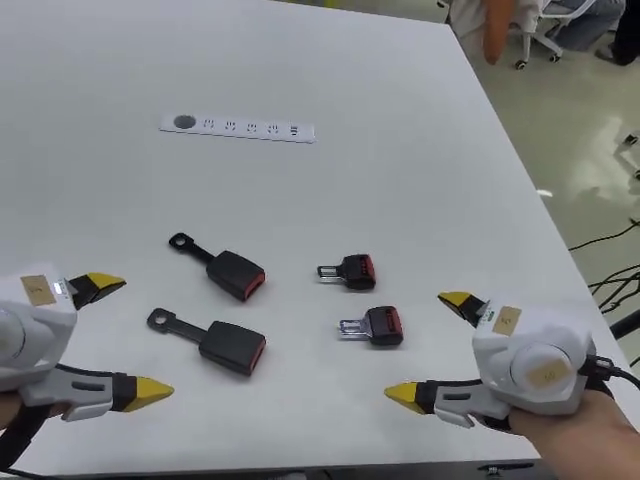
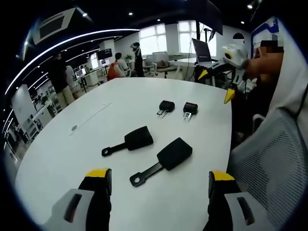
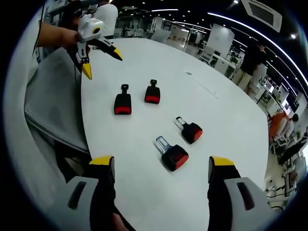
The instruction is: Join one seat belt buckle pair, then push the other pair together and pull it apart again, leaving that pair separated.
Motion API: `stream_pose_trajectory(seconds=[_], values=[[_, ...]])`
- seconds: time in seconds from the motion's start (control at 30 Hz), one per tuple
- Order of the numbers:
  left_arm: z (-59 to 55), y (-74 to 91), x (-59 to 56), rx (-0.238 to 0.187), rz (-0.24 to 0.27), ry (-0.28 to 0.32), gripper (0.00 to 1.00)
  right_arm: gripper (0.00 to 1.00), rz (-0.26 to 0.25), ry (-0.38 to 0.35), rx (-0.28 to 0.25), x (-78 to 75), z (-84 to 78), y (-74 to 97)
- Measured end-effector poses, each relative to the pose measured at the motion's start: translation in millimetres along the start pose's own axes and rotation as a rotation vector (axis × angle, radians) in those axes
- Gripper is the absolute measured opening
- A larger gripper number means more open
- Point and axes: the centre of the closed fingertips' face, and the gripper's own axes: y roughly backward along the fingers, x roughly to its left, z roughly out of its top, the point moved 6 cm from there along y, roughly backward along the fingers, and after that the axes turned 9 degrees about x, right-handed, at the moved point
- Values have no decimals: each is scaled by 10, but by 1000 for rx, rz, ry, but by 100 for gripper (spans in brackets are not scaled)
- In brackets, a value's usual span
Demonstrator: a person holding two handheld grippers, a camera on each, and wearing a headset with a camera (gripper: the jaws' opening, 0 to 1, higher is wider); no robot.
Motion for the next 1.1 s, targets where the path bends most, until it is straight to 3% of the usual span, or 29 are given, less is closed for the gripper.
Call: stream_pose_trajectory(seconds=[0.4, 0.5, 0.7, 0.93, 1.03, 1.1], values=[[38, -102, 29, 45, -21, -81, 79, 66, 46, 48, 36, -15, -13, -102], [60, -152, 69, 59, 6, -109, 80, 57, 76, 68, 47, -13, -14, -140], [43, -255, 83, 72, -59, -134, 72, 57, 84, 94, 51, -72, 45, -200], [30, -450, -5, 112, -124, -216, 67, 48, 162, 150, 88, -100, 68, -335], [46, -533, -48, 121, -166, -232, 65, 48, 171, 187, 98, -127, 92, -390], [32, -577, -86, 153, -208, -254, 60, 47, 185, 188, 96, -158, 108, -402]])
